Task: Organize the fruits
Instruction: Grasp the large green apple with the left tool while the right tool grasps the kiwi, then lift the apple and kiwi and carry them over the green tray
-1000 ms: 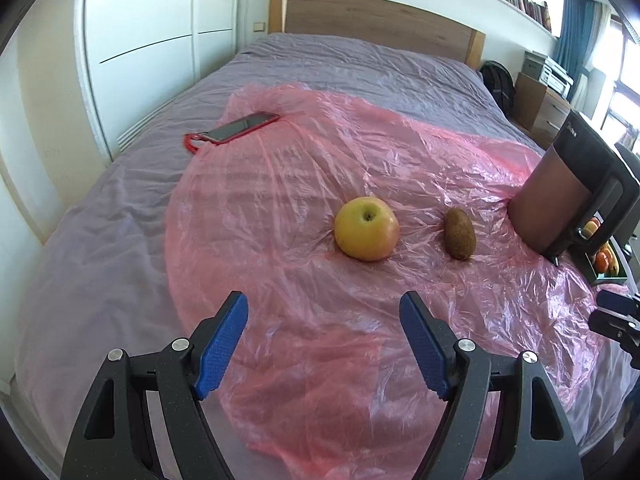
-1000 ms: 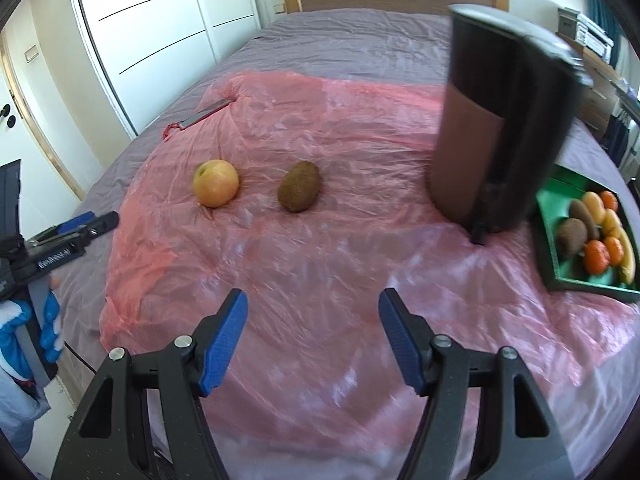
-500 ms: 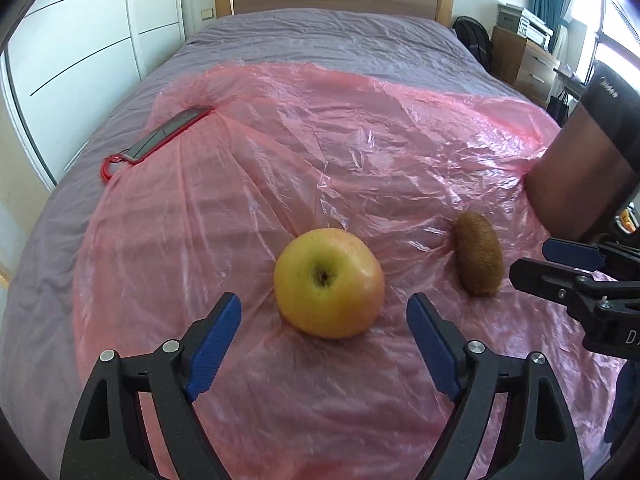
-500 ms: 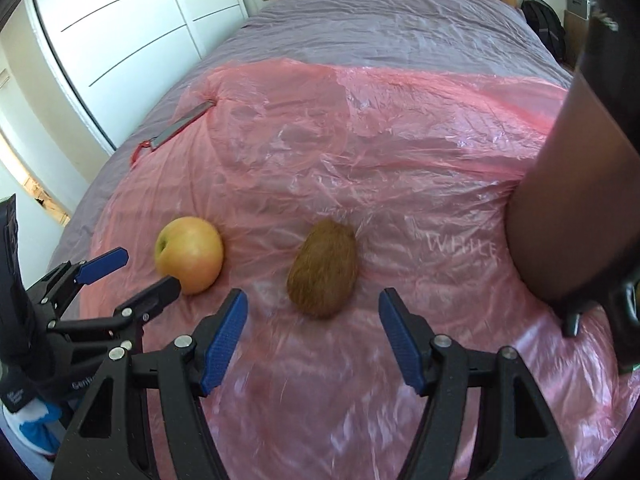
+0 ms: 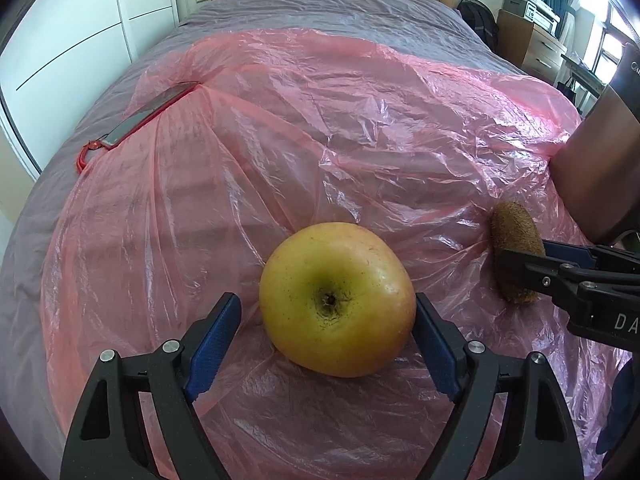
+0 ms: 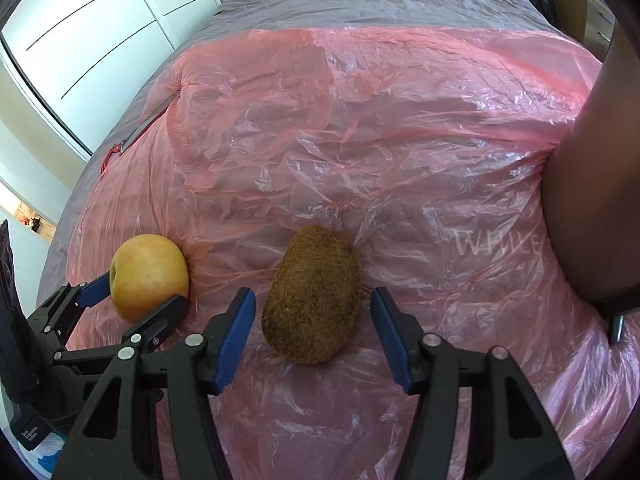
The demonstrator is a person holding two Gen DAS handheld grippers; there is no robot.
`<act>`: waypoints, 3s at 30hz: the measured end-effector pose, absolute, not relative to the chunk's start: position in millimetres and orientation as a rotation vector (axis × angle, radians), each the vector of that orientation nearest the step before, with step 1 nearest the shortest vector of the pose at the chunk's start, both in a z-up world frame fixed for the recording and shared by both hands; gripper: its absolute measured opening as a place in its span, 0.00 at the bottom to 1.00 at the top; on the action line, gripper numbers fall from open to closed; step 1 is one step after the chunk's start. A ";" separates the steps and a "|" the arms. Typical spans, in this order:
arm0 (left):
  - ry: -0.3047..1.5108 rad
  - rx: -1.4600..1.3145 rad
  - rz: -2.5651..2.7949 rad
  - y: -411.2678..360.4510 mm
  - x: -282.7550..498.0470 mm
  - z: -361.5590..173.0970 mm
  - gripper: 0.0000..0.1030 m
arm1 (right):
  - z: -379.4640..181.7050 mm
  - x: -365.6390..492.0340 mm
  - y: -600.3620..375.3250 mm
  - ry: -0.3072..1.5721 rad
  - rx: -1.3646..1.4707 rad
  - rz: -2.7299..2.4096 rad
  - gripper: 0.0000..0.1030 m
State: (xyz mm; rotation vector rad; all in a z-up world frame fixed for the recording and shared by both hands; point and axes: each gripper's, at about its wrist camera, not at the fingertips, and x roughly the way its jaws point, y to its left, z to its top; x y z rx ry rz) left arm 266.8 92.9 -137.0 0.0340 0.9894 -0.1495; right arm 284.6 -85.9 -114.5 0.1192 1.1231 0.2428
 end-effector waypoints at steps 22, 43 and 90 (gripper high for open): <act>0.995 0.035 -0.190 88.5 275.1 -144.4 0.64 | -128.3 298.9 -85.0 1.185 0.146 0.287 0.59; 0.928 0.054 -0.147 87.3 239.4 -106.4 0.64 | -75.2 260.6 -106.4 1.082 0.169 0.376 0.58; 0.890 0.138 -0.595 -151.7 67.0 3.2 0.64 | -8.3 56.2 -369.8 0.946 0.285 0.122 0.58</act>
